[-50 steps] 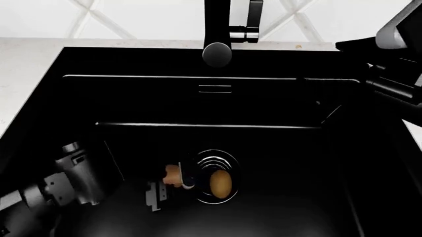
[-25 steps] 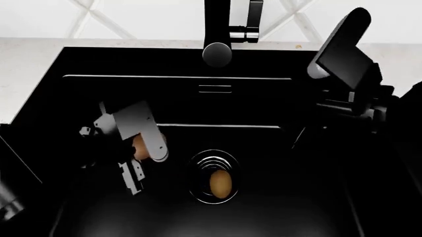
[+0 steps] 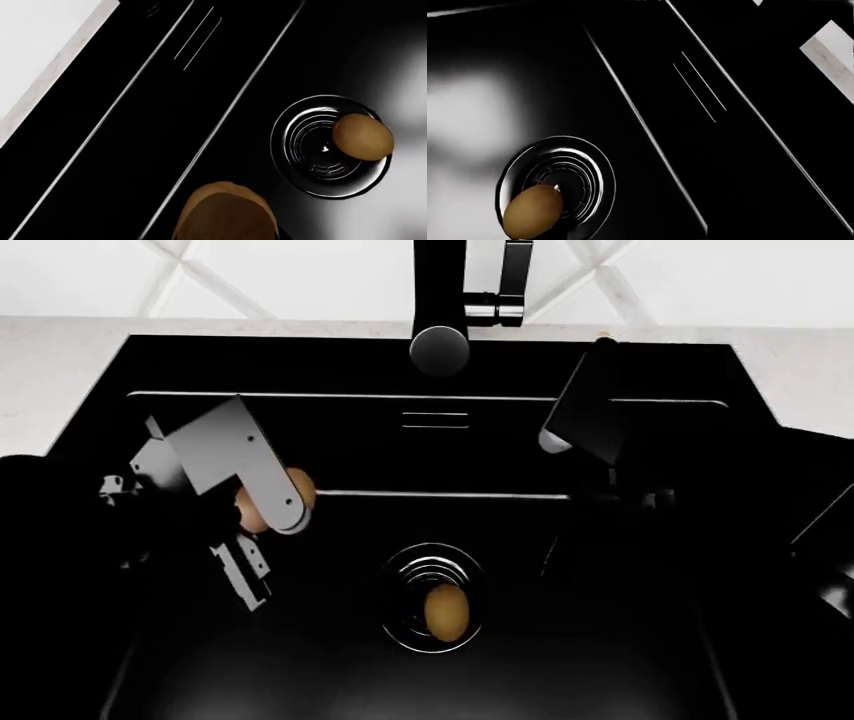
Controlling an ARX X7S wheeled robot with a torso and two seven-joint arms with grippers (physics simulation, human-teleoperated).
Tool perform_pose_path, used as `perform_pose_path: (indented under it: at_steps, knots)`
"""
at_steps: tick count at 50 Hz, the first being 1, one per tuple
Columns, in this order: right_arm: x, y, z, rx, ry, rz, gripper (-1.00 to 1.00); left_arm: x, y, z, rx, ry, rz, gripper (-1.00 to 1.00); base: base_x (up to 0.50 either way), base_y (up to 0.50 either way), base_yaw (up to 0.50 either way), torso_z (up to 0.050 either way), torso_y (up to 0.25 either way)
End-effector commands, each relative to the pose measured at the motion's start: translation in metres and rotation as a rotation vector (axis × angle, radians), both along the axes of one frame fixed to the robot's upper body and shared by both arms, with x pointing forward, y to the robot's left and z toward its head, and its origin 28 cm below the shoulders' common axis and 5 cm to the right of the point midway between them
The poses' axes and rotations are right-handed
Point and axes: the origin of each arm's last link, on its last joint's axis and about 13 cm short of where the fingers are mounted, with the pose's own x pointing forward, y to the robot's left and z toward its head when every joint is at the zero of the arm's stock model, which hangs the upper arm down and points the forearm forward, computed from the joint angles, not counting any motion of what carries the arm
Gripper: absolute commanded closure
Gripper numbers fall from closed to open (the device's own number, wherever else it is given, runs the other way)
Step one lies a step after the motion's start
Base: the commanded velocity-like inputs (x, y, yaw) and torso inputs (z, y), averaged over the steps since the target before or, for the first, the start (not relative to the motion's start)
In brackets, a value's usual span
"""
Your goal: Pick up the fruits and vegetables and place them in the sink. Turn on the sink faucet to wash them. Then turn the sink off and put them in the tray.
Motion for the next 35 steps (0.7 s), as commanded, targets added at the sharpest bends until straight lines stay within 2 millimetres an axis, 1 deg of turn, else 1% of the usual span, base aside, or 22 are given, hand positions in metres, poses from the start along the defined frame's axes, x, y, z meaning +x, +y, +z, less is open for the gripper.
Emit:
perform_pose_path:
  at_steps: [1,5,7,14,27,35]
  knots:
    - [0.020,0.023,-0.028,-0.028,0.088,0.095,-1.00,-0.003,-0.001,0.005,-0.021,-0.017,0.005,1.00,0.00,0.00,0.00,0.000,0.000]
    - [0.028,0.030,-0.032,-0.037,0.112,0.115,-1.00,-0.003,-0.001,0.003,-0.016,-0.012,0.001,1.00,0.00,0.00,0.00,0.000,0.000]
    - [0.032,0.033,-0.037,-0.047,0.137,0.128,-1.00,-0.003,-0.001,0.003,-0.014,-0.011,-0.002,1.00,0.00,0.00,0.00,0.000,0.000]
    - [0.041,0.039,-0.045,-0.042,0.170,0.144,-1.00,-0.003,-0.001,0.005,-0.009,-0.014,-0.007,1.00,0.00,0.00,0.00,0.000,0.000]
    - [0.038,0.051,-0.045,-0.056,0.230,0.294,-1.00,-0.004,-0.001,0.004,-0.004,-0.007,0.003,1.00,0.00,0.00,0.00,0.000,0.000]
    - [0.040,0.053,-0.052,-0.123,0.286,0.321,-1.00,-0.005,-0.001,0.005,-0.003,-0.009,0.001,1.00,0.00,0.00,0.00,0.000,0.000]
